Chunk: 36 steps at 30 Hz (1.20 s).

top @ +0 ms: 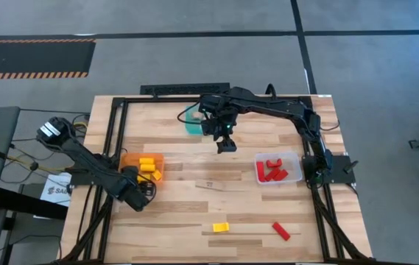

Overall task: Sort & place blocks by color
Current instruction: Put the yellow block into the orange bin

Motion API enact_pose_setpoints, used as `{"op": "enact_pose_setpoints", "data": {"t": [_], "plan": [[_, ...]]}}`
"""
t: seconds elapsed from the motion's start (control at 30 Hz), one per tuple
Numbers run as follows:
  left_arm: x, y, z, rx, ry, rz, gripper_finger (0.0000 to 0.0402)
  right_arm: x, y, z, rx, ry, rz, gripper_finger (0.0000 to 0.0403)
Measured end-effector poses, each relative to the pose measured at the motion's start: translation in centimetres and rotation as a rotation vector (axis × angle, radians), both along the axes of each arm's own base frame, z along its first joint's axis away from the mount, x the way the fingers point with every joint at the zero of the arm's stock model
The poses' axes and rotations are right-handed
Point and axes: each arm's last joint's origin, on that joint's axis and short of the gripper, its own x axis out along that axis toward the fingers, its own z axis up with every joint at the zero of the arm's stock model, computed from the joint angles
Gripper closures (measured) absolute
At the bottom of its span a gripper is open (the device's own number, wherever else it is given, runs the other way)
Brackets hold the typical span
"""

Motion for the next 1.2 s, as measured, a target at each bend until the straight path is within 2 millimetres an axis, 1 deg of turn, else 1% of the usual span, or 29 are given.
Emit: {"op": "enact_pose_setpoints", "data": {"t": [0.1,0.17,0.27,0.33,0.4,0.43,0.5,0.6,0.67,0.7,0.77,0.87,1.0,1.07,1.2], "plan": [[0.3,-0.3,0.5,-0.027,-0.011,-0.046,0.0239,0.0,0.0,0.0,0.0,-0.002,-0.003,0.0074],[0.6,-0.8,1.5,-0.07,-0.031,-0.134,0.03,0.0,0.0,0.0,0.0,-0.001,-0.003,0.0074],[0.9,-1.6,3.5,-0.115,-0.097,-0.311,0.0299,0.0,0.0,0.0,0.001,-0.001,-0.004,0.0074],[1.4,-2.1,5.6,-0.132,-0.205,-0.444,0.0299,0.0,0.0,0.0,0.001,-0.001,-0.005,0.0074],[1.7,-2.3,7.9,-0.089,-0.32,-0.544,0.0299,0.0,0.1,0.0,0.001,-0.001,-0.003,0.0074],[1.8,-2.1,8.9,-0.044,-0.366,-0.549,0.0299,0.0,0.1,0.0,0.001,-0.001,-0.003,0.0074],[1.6,-0.7,10.2,0.079,-0.391,-0.472,0.0299,0.1,0.2,0.0,0.001,0.0,0.0,0.0074],[0.8,2.1,10.3,0.209,-0.307,-0.323,0.0299,0.1,0.2,0.0,0.003,0.002,-0.009,0.0074],[0.4,3.9,10.0,0.249,-0.203,-0.243,0.0299,0.1,0.2,0.0,0.006,0.002,-0.02,0.0074],[0.3,4.6,9.6,0.242,-0.151,-0.217,0.0299,0.1,0.2,0.0,0.007,0.005,-0.024,0.0074],[0.3,5.8,9.0,0.193,-0.078,-0.22,0.0299,0.1,0.2,0.0,0.009,0.008,-0.031,0.0074],[0.3,7.2,7.8,0.039,0.029,-0.245,0.0299,0.1,0.0,0.0,0.017,0.015,-0.06,0.0074],[0.6,8.2,7.3,-0.057,0.064,-0.27,0.0298,0.1,-0.3,0.0,0.021,0.016,-0.091,0.0074],[0.7,8.4,7.3,-0.074,0.056,-0.283,0.0268,0.1,-0.4,0.0,0.019,0.013,-0.1,0.0074],[0.8,8.8,7.3,-0.091,0.061,-0.302,0.017,0.1,-0.9,0.0,0.008,0.009,-0.131,0.0074]]}}
